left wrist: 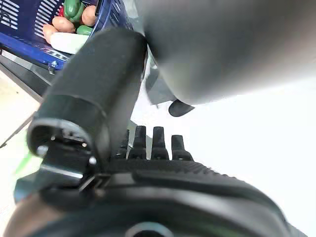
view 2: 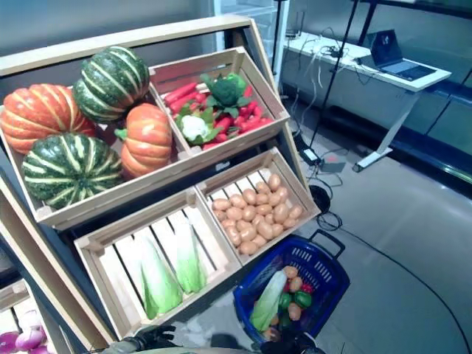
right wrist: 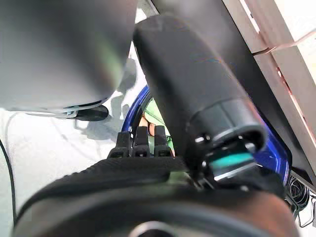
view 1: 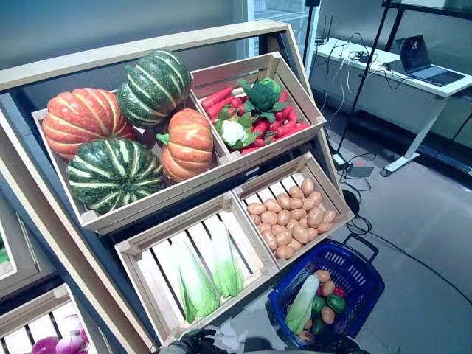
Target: Put vegetables into the basket
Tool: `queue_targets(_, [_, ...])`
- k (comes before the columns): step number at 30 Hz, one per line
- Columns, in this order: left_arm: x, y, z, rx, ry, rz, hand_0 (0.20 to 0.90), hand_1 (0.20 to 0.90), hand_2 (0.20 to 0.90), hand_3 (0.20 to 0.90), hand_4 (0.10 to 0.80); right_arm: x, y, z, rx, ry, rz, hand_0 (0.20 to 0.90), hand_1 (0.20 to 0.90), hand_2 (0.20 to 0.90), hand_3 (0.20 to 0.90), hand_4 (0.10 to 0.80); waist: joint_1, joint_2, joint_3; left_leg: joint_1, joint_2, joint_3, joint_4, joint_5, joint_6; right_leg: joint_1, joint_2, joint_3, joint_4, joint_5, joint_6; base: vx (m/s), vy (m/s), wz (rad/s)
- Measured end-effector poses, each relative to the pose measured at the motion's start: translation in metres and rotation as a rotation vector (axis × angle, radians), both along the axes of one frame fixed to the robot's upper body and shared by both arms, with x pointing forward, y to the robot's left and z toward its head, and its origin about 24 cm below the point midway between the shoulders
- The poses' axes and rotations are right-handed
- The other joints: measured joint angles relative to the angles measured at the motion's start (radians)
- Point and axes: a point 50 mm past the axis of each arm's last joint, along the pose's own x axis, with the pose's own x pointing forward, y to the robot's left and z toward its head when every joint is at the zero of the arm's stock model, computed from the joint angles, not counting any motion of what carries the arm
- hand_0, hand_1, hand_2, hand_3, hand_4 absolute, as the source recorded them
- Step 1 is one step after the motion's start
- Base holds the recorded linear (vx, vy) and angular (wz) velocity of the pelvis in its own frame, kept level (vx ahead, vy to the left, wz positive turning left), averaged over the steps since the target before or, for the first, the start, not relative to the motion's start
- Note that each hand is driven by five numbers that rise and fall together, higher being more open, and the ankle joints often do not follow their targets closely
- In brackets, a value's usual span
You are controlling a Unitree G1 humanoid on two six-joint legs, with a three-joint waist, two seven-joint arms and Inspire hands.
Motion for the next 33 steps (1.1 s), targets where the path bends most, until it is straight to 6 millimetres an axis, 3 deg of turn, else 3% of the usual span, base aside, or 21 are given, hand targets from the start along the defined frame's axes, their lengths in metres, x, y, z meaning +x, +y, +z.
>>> queue_targets(18, [0.000,0.002,0.000,-0.006,0.014,-0.028,0.900,0.900,0.900,0.900,0.800,-0.001,0.004,-0.001,0.017,0.004,0.009,0.900,0.900,0.900,0.900,0.800,-0.005,-0.013,-0.011,0.000,0.002,0.014,0.000,-0.002,0.000,-0.008,0.000,0.017,0.002,0.001,0.001,-0.001,-0.003,-0.02])
queue_targets(22, [0.013,-0.007,0.004,-0.052,-0.052,-0.097,0.900,0.900,0.900,0.900,0.800,0.001,0.001,0.000,0.007,0.005,0.033,0.900,0.900,0.900,0.900,0.800,-0.012,0.004,-0.005,-0.004,0.003,0.030,0.000,-0.005,0.001,-0.021,-0.001,0.032,0.002,0.006,0.002,-0.044,-0.018,-0.12])
queue_targets(27, [0.065,-0.036,0.039,-0.232,-0.269,-0.218,0.900,0.900,0.900,0.900,0.800,0.007,-0.006,0.004,-0.006,-0.004,0.040,0.900,0.900,0.900,0.900,0.800,-0.022,0.037,0.015,-0.020,0.002,0.030,0.000,-0.004,0.003,-0.036,-0.001,0.033,0.000,0.012,0.004,-0.053,-0.019,0.00])
queue_targets(30, [0.100,-0.058,0.078,-0.401,-0.369,-0.323,0.900,0.900,0.900,0.900,0.800,0.009,-0.010,0.005,-0.017,-0.012,0.044,0.900,0.900,0.900,0.900,0.800,-0.021,0.057,0.028,-0.022,0.002,0.029,0.000,-0.003,0.003,-0.037,-0.002,0.033,-0.001,0.015,0.004,-0.050,-0.026,0.00])
queue_targets(31, [0.113,-0.068,0.099,-0.449,-0.407,-0.437,0.900,0.900,0.900,0.900,0.800,0.011,-0.012,0.006,-0.022,-0.015,0.046,0.900,0.900,0.900,0.900,0.800,-0.022,0.065,0.035,-0.026,0.002,0.027,0.000,-0.003,0.003,-0.038,-0.001,0.031,-0.003,0.016,0.004,-0.032,-0.024,0.01])
queue_targets(33, [0.124,-0.078,0.121,-0.519,-0.453,-0.533,0.900,0.900,0.900,0.900,0.800,0.013,-0.014,0.007,-0.027,-0.019,0.048,0.900,0.900,0.900,0.900,0.800,-0.023,0.076,0.040,-0.026,0.001,0.026,0.000,-0.003,0.003,-0.038,-0.002,0.031,-0.005,0.017,0.005,-0.015,-0.012,0.00])
